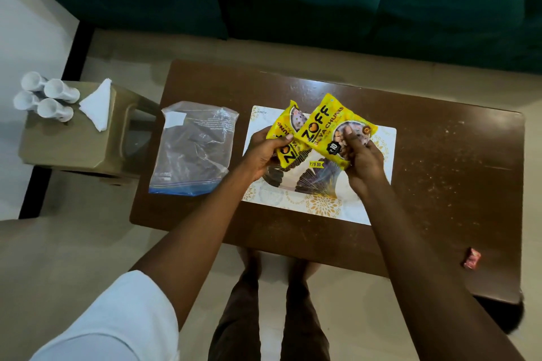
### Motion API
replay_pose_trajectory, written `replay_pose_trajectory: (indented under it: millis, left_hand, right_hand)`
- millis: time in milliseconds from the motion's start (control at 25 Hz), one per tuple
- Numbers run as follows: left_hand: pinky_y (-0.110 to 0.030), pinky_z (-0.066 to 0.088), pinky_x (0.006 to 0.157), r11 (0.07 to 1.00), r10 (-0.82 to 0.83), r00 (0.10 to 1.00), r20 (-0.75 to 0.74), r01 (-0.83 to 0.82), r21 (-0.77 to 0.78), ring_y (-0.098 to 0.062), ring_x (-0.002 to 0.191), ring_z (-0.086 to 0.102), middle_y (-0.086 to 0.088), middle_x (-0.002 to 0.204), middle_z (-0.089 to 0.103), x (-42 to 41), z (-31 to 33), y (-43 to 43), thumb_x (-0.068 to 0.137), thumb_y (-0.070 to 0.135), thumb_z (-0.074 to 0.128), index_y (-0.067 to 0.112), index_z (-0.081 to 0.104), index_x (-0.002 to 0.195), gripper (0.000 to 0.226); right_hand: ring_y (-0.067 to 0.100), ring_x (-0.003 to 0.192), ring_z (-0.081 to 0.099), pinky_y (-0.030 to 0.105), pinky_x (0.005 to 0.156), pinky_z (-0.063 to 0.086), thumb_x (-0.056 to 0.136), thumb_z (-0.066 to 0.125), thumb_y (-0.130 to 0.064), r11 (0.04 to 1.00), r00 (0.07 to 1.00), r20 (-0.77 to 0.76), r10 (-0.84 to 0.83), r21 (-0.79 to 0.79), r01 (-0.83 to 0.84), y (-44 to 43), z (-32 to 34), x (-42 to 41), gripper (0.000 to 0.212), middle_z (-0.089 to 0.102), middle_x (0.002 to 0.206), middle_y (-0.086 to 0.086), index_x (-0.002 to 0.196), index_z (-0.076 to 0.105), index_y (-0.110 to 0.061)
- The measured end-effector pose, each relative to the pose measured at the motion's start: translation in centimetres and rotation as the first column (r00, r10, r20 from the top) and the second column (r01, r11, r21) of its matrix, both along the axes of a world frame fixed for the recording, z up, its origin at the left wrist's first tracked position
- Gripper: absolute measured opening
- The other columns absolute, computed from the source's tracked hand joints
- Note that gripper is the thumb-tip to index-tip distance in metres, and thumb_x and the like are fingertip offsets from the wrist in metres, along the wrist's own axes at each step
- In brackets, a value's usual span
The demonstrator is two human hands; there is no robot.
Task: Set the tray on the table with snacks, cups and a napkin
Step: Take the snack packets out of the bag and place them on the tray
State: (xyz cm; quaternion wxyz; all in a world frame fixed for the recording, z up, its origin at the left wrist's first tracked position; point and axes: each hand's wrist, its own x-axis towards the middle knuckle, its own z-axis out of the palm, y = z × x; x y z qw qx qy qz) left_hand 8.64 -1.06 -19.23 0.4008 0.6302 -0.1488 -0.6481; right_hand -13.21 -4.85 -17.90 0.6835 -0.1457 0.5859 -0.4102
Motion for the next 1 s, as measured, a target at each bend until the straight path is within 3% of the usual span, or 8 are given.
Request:
replay_pose_trajectory:
  millis: [160,240,360,480,640,800,920,1000]
  left_hand:
    - [-0.043,0.064,0.079,0.999,-0.014,0.997,0.070,0.011,0.049,-0.026,0.088,0.073,-0.008,0.094,0.075,2.0,-0.7,-0.2,0.083,0.014,0.081,0.003,0.069,0.119,0.039]
    - [-0.049,0.060,0.092,0.992,-0.069,0.997,0.033,0.065,0.113,-0.030,0.098,0.070,-0.012,0.102,0.073,2.6,-1.2,-0.5,0.089,0.023,0.076,0.007,0.071,0.117,0.032]
    - [-0.044,0.061,0.082,0.979,-0.135,0.991,-0.015,0.136,0.155,-0.030,0.101,0.068,-0.013,0.111,0.068,2.6,-1.6,-1.2,0.096,0.035,0.067,0.017,0.070,0.107,0.021]
    - [-0.034,0.056,0.072,0.972,-0.172,0.985,0.022,0.165,0.170,-0.023,0.089,0.069,-0.005,0.098,0.069,2.7,-1.4,-2.1,0.098,0.037,0.063,0.020,0.069,0.101,0.018]
    - [-0.038,0.060,0.078,0.980,-0.143,0.979,0.144,0.119,0.161,-0.017,0.086,0.070,-0.004,0.096,0.072,3.2,-3.1,-2.3,0.095,0.012,0.069,0.014,0.069,0.106,0.011]
    - [-0.040,0.058,0.080,0.963,-0.211,0.932,0.294,0.148,0.223,-0.027,0.099,0.068,-0.010,0.107,0.072,3.2,-6.2,-1.9,0.096,0.000,0.061,0.007,0.068,0.120,0.026]
    - [-0.043,0.059,0.076,0.968,-0.090,0.951,0.294,0.015,0.250,-0.029,0.100,0.068,-0.013,0.109,0.070,3.0,-8.0,-1.9,0.095,-0.002,0.061,0.006,0.064,0.123,0.029]
    - [-0.041,0.060,0.079,0.980,-0.066,0.875,0.480,-0.032,0.194,-0.026,0.097,0.069,-0.012,0.110,0.072,2.6,-8.9,-2.1,0.090,0.002,0.069,0.004,0.067,0.118,0.028]
  right_hand:
    - [0.033,0.130,0.061,0.048,0.095,0.056,0.094,0.074,-0.030,1.000,0.983,0.186,-0.008,-0.003,0.009,-0.4,-1.5,-2.3,0.046,0.064,0.141,0.016,0.134,0.065,-0.011]
    - [0.037,0.128,0.060,0.048,0.104,0.050,0.085,0.083,-0.035,0.994,0.973,0.200,0.113,-0.011,-0.113,-0.1,-2.2,-1.9,0.067,0.057,0.144,0.022,0.140,0.060,-0.002]
    - [0.044,0.139,0.049,0.055,0.118,0.038,0.082,0.086,-0.032,0.948,0.931,0.226,0.286,0.074,-0.309,1.0,-3.2,-0.4,0.076,0.049,0.151,0.027,0.143,0.055,0.001]
    - [0.036,0.125,0.062,0.054,0.113,0.046,0.089,0.077,-0.023,0.939,0.923,0.258,0.285,0.121,-0.323,1.2,-4.3,0.8,0.052,0.062,0.140,0.023,0.135,0.065,-0.002]
    - [0.038,0.107,0.068,0.053,0.104,0.053,0.074,0.089,-0.023,0.961,0.964,0.050,0.259,0.082,-0.263,0.6,-5.7,2.2,0.053,0.072,0.119,0.024,0.117,0.072,0.002]
    - [0.016,0.072,0.074,0.025,0.059,0.059,0.090,0.076,-0.009,0.945,0.948,-0.037,0.315,0.105,-0.310,0.4,-7.2,4.0,0.014,0.078,0.084,0.006,0.103,0.072,-0.003]
    - [0.028,0.089,0.074,0.036,0.068,0.062,0.089,0.079,-0.014,0.928,0.936,-0.078,0.343,0.184,-0.324,0.9,-9.6,4.3,0.018,0.078,0.094,0.011,0.102,0.073,-0.005]
    - [0.036,0.097,0.074,0.050,0.081,0.062,0.086,0.082,-0.019,0.913,0.922,-0.115,0.370,0.227,-0.338,1.1,-10.8,4.2,0.025,0.077,0.101,0.016,0.104,0.074,-0.004]
